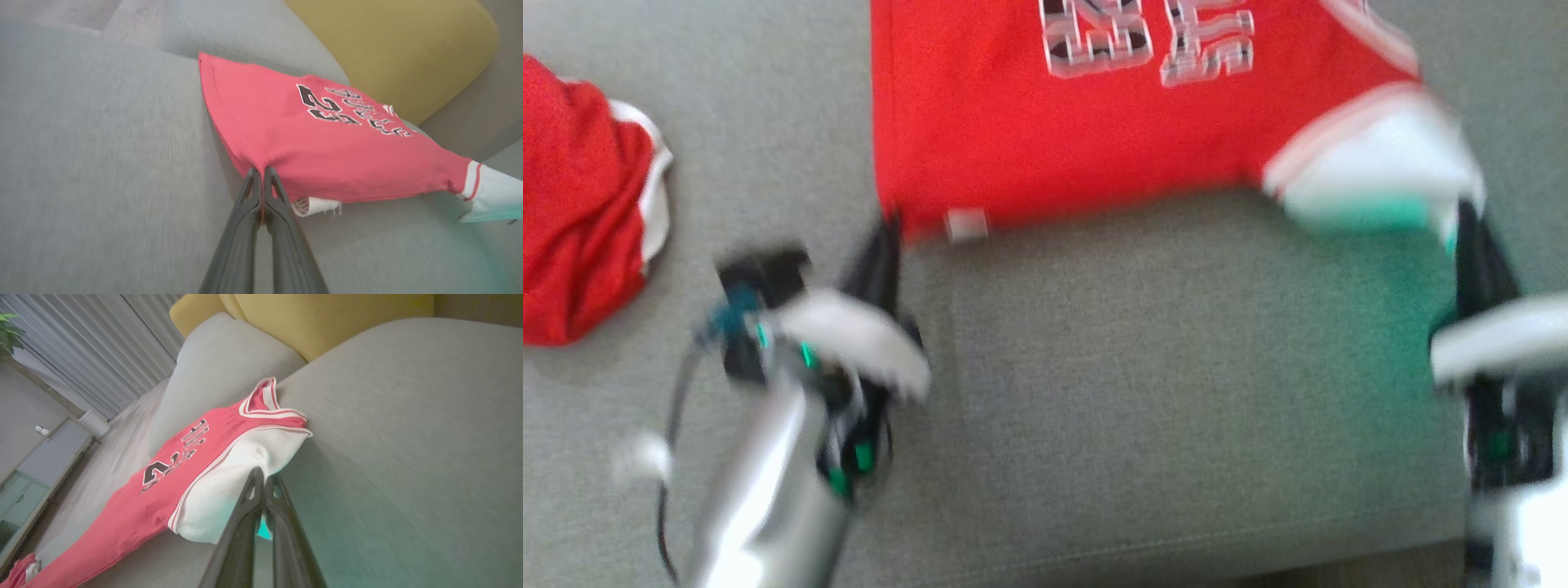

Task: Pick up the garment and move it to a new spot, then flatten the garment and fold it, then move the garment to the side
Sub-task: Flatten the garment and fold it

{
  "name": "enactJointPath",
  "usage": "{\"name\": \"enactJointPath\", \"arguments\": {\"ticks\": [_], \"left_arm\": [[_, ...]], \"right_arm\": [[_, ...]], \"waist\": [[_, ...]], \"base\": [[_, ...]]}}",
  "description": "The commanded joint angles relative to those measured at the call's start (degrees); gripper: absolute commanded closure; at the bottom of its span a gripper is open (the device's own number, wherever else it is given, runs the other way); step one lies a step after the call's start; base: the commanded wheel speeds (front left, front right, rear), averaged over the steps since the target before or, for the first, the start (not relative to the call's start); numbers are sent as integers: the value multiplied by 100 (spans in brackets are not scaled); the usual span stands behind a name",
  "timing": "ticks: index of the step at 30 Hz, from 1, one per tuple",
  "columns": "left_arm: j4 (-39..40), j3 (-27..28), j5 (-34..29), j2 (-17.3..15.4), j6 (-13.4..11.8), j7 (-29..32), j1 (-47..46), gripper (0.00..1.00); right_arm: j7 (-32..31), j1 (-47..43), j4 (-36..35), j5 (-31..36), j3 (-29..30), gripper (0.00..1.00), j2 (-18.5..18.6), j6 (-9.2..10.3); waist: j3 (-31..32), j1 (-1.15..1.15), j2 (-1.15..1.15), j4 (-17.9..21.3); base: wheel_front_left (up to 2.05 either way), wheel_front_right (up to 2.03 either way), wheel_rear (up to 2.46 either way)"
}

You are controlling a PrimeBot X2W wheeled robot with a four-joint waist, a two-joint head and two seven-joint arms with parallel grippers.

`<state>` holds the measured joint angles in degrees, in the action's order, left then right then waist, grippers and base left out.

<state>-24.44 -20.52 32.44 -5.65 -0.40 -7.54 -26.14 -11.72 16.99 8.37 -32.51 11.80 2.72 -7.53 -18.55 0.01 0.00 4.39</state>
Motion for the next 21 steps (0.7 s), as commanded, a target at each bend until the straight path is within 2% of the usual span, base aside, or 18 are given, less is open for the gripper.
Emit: {"name": "enactJointPath", "arguments": {"ticks": [1,6,12,17,21], "left_arm": [[472,69,-21,-195,-99,26,327,100],[1781,-38,77,-283,-534,273,1901,100],[3416,-201,59,-581,-1098,890,3324,100],[4034,-229,113,-716,-1265,1249,3607,100],[4086,-246,-40,-913,-1340,1763,3096,100]], "right_arm": [[-82,-367,-420,10,-99,100,16,4],[-278,-1648,-1112,143,36,100,16,4],[-593,-3022,-1921,132,269,100,16,4],[-632,-3241,-2194,-47,394,100,16,4],[-776,-2720,-2152,136,432,100,16,4]], "waist": [[325,-1,0,-74],[613,-1,0,-91],[581,-1,0,-238],[435,-1,0,-228],[327,-1,0,-222]], "base": [[0,0,0],[0,0,0],[0,0,0],[0,0,0],[0,0,0]]}}
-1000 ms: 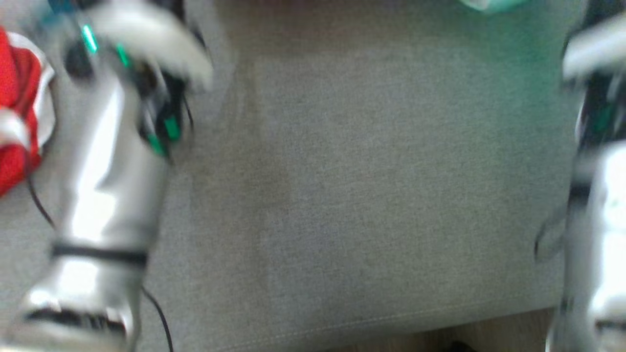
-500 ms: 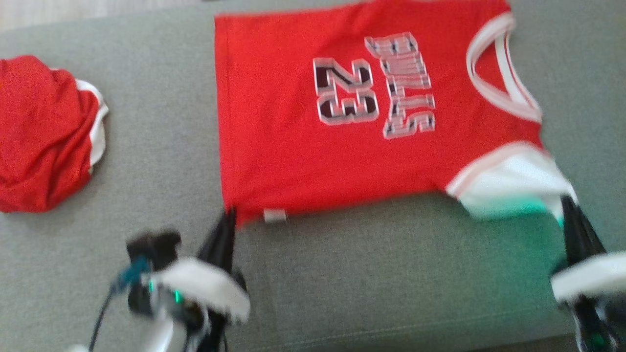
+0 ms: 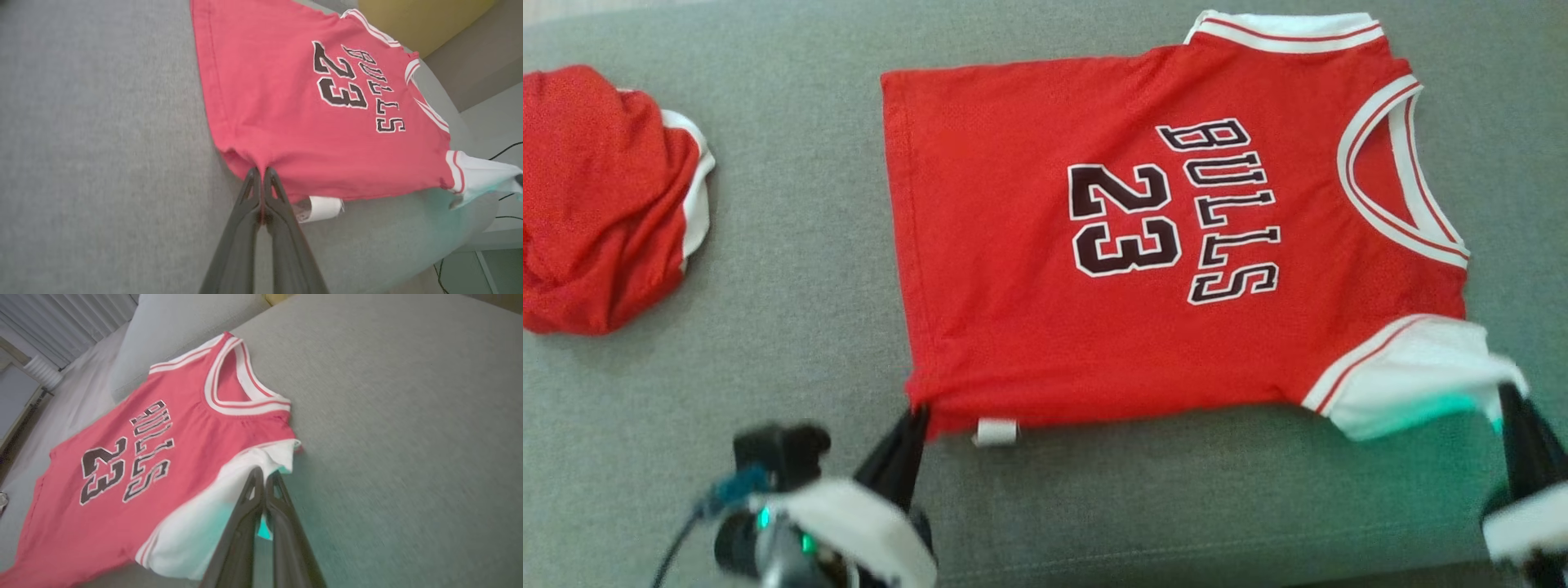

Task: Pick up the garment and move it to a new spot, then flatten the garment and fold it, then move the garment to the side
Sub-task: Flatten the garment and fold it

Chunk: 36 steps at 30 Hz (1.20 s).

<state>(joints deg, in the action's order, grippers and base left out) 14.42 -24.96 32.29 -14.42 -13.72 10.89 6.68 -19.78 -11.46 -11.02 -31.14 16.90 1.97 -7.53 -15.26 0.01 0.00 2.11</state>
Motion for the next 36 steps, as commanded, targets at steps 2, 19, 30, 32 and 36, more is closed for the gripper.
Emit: {"name": "enactJointPath", "arguments": {"ticks": [2,19,30,32,36], "left_arm": [[164,202,-65,-88,-24,165,-513,100],[-909,280,336,-486,247,2113,-2594,100],[-1458,246,265,-378,204,2128,-3086,0],[-1419,335,273,-350,150,1973,-3061,0],[-1099,603,325,-363,23,1578,-2770,0]], "right_arm": [[-128,484,-173,98,-151,100,91,4],[-1364,3247,1132,1847,-595,100,276,4],[-966,4090,2195,2040,-781,0,361,4],[-865,4058,2172,2073,-831,0,401,4],[-712,3681,1873,2058,-898,0,560,4]], "waist": [[-30,-1,0,37],[-239,-1,0,120],[-387,-1,0,124],[-392,-1,0,127],[-350,-1,0,149]], "base": [[0,0,0],[0,0,0],[0,0,0],[0,0,0],[0,0,0]]}}
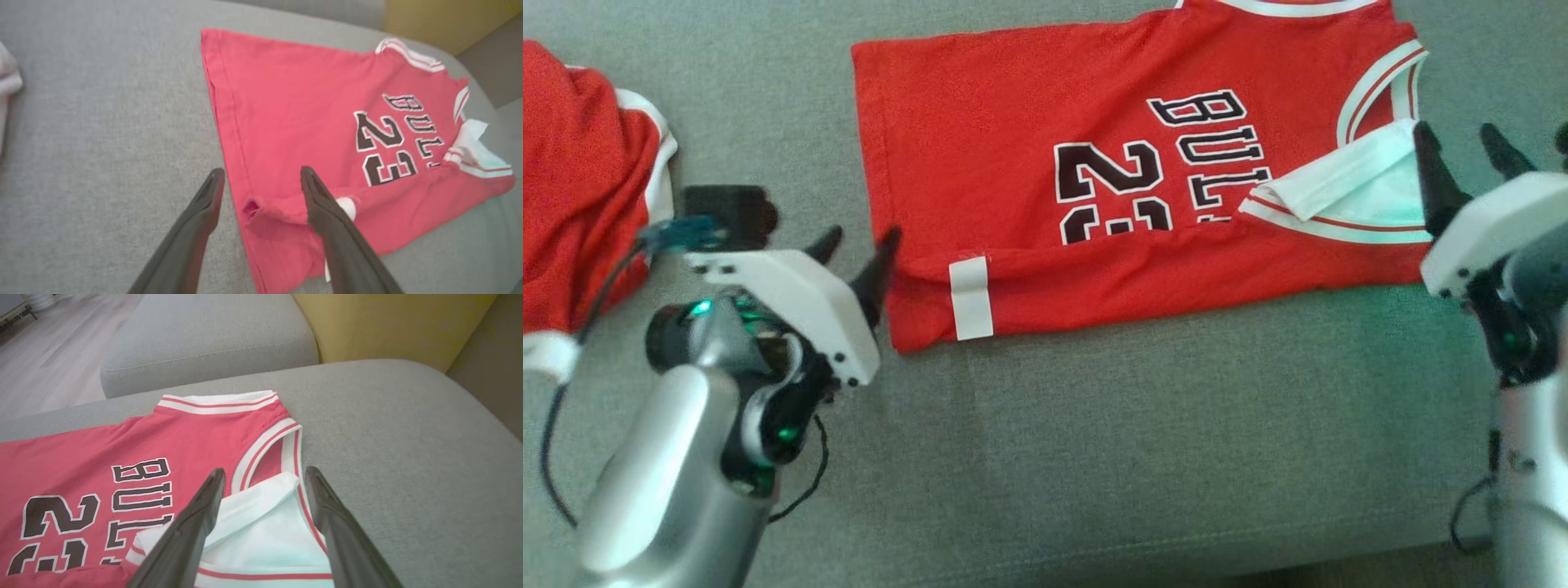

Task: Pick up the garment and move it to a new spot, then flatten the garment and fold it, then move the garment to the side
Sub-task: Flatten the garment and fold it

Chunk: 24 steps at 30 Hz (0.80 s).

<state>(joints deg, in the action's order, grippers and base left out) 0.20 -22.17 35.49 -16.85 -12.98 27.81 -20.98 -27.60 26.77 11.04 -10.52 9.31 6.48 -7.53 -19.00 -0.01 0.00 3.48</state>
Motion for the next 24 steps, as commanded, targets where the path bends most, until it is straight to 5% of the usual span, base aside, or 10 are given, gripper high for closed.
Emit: {"name": "enactJointPath", "arguments": {"ticks": [1,12,24], "left_arm": [[432,358,22,-138,-67,-177,134,0],[403,109,-68,-191,-76,-209,676,0],[31,-71,-49,-143,45,-151,541,0]], "right_arm": [[65,-297,-438,20,-172,0,186,4],[-335,-1217,-1021,111,-51,0,688,4],[-608,-980,-523,234,-95,0,715,4]], "waist": [[37,1,0,18],[-136,1,0,-15],[-203,1,0,39]], "base": [[0,0,0],[0,0,0],[0,0,0]]}}
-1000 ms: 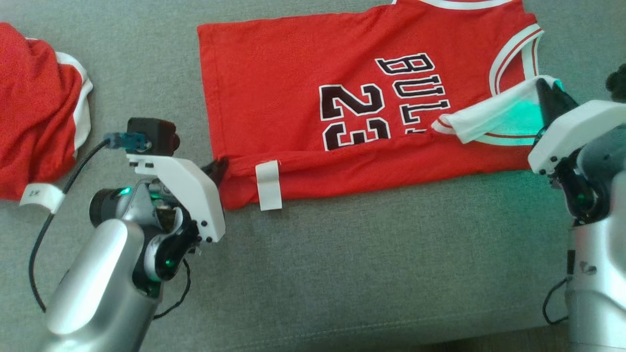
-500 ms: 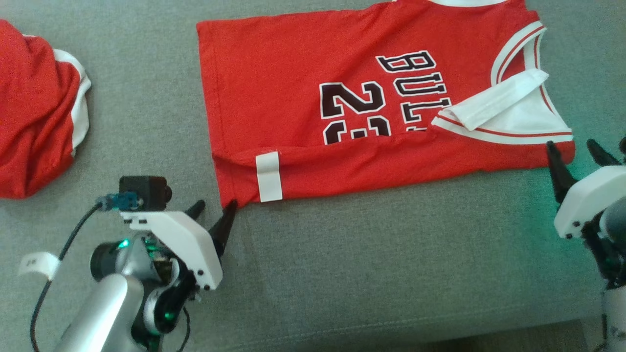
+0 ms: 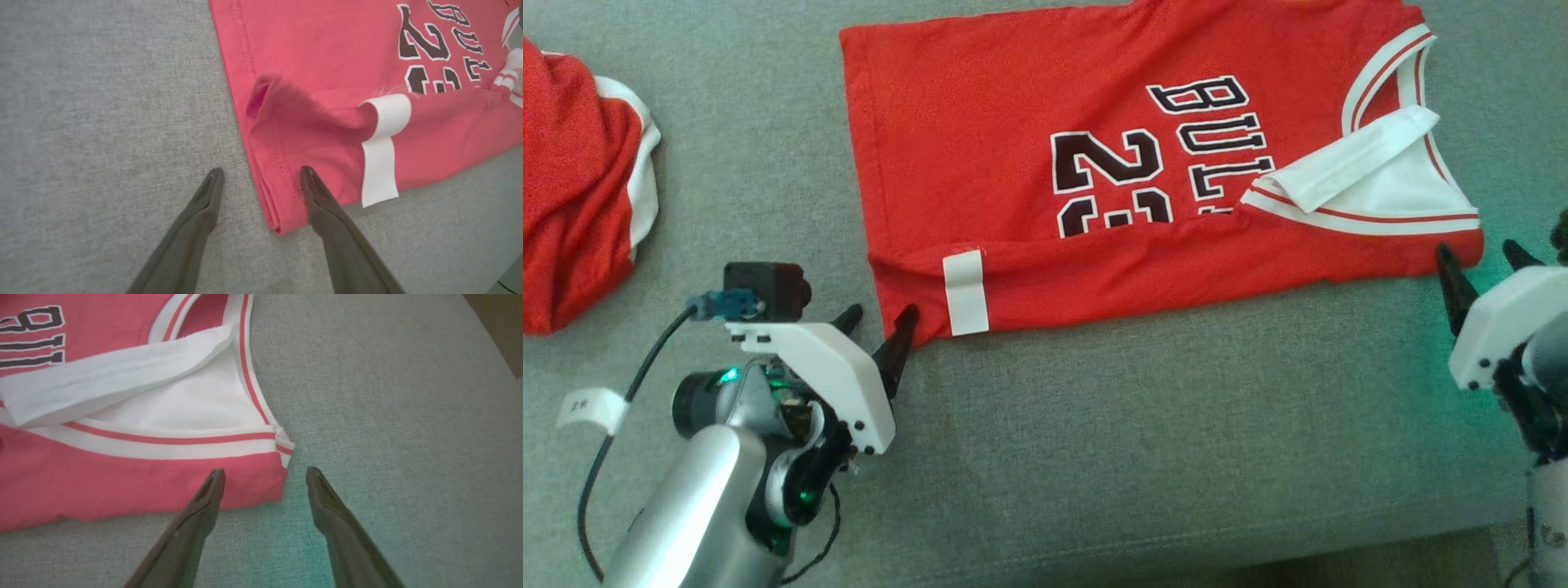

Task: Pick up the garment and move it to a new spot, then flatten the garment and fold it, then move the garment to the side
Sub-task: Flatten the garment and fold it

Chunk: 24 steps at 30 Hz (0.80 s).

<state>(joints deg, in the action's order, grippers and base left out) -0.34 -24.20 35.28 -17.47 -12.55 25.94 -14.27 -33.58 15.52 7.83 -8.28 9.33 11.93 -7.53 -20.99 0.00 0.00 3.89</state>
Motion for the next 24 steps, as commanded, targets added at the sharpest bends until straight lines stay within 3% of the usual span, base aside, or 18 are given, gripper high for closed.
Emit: {"name": "enactJointPath", "arguments": {"ticks": [1,8,11,12,13,15,16,24], "left_arm": [[60,117,-29,-74,8,41,-141,0],[-99,-59,5,-16,105,185,-232,0],[-143,-141,68,11,187,273,-241,88],[-150,-157,85,15,208,286,-241,100],[-156,-171,98,14,228,294,-234,100],[-159,-210,136,7,280,330,-208,100],[-154,-229,158,6,310,346,-196,100],[-54,-150,352,7,406,269,-101,100]], "right_arm": [[-39,181,-134,-8,-119,0,172,4],[-322,497,378,-216,-206,0,76,4],[-417,548,525,-349,-268,0,82,4],[-461,550,555,-408,-298,0,81,4],[-507,543,573,-481,-326,4,79,4],[-570,522,571,-595,-388,75,110,4],[-600,506,557,-658,-432,100,139,4],[-710,422,287,-1140,-521,100,388,4]], "waist": [[-14,0,0,-6],[-130,0,0,-52],[-156,0,0,-84],[-159,0,0,-92],[-153,0,0,-94],[-139,0,0,-96],[-131,0,0,-94],[39,0,0,-44]], "base": [[0,0,0],[0,0,0],[0,0,0],[0,0,0],[0,0,0],[0,0,0],[0,0,0],[0,0,0]]}}
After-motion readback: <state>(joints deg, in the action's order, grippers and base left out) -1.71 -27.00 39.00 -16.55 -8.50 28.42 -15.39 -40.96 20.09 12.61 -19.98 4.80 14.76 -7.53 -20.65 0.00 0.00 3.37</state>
